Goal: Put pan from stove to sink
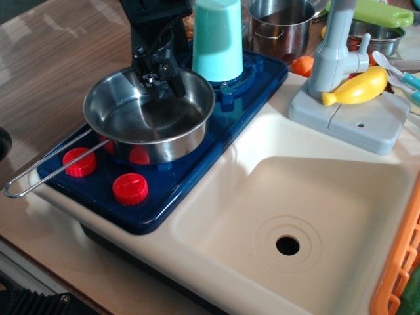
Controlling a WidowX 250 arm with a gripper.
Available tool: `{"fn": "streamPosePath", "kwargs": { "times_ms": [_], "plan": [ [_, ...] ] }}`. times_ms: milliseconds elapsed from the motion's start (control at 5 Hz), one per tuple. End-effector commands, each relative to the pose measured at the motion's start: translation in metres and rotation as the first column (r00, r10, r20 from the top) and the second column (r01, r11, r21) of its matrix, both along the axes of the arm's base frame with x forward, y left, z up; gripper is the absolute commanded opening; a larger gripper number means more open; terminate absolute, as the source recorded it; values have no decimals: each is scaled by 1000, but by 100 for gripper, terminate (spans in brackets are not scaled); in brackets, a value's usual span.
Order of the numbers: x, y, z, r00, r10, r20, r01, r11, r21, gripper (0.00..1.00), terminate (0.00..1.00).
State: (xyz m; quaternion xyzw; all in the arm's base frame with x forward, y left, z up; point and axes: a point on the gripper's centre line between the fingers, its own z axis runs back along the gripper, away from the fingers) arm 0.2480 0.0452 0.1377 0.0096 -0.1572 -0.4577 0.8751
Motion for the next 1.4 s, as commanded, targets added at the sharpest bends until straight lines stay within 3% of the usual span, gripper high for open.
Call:
{"fn": "streamPosePath", "kwargs": {
  "times_ms": [0,200,1000,1200],
  "plan": [
    [0,4,-3,1000,25,6,-25,999,-26,100,0],
    [-1,2,-4,999,42,-2,-42,998,-36,0,0],
    [-9,-32,15,988,149,-23,-150,988,-29,0,0],
    [-7,-49,13,982,191,-1,-191,980,-53,0,0]
  ]
}}
